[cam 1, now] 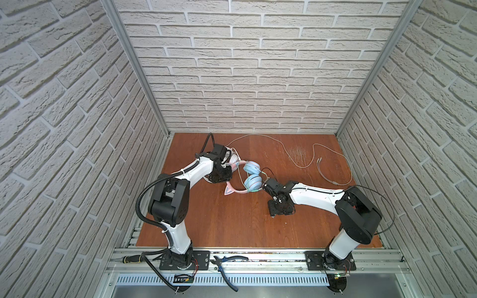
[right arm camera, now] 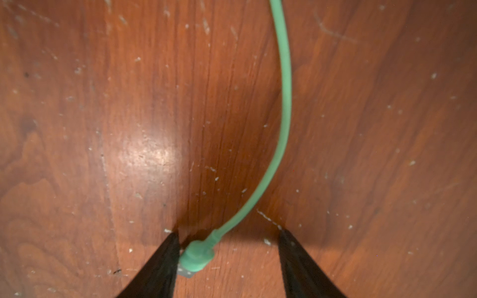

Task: Wrap the headphones
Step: 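Close the right gripper on the green plug end of the cable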

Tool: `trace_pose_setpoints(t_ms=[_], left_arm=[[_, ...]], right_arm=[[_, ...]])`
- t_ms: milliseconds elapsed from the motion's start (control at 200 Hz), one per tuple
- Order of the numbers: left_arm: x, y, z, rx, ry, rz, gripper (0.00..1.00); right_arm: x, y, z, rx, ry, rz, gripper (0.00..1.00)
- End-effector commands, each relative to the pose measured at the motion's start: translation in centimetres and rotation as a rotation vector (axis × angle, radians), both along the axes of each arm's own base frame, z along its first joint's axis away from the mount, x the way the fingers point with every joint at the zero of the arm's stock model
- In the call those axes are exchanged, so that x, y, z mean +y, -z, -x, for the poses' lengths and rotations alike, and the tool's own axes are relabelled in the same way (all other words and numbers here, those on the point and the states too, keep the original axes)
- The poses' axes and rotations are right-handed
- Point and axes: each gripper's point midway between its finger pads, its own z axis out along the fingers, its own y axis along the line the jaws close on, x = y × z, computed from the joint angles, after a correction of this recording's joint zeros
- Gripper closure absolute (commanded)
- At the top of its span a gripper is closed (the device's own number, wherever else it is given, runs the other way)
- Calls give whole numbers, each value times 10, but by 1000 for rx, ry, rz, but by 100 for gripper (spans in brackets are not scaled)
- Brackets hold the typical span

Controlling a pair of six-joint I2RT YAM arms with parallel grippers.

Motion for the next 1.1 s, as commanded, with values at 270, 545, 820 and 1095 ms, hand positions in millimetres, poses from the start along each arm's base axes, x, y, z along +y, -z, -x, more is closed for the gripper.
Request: trace_pose_setpoints(t_ms=[270,545,820,1095], left_arm=[[-13,-13,-13,-43,7,57,100],[-13,-19,-17,-47,21,43,100],[-14,-16,-16,-44,14,51,100],[-16,-15,-17,-43,14,50,100]], right_arm=[[-16,32,47,228,-76,45,60],[-24,33,53,250,-75,76,70],[-35,27,51,219,-107,122,81],[-30,13,41,167,-154,97,93]])
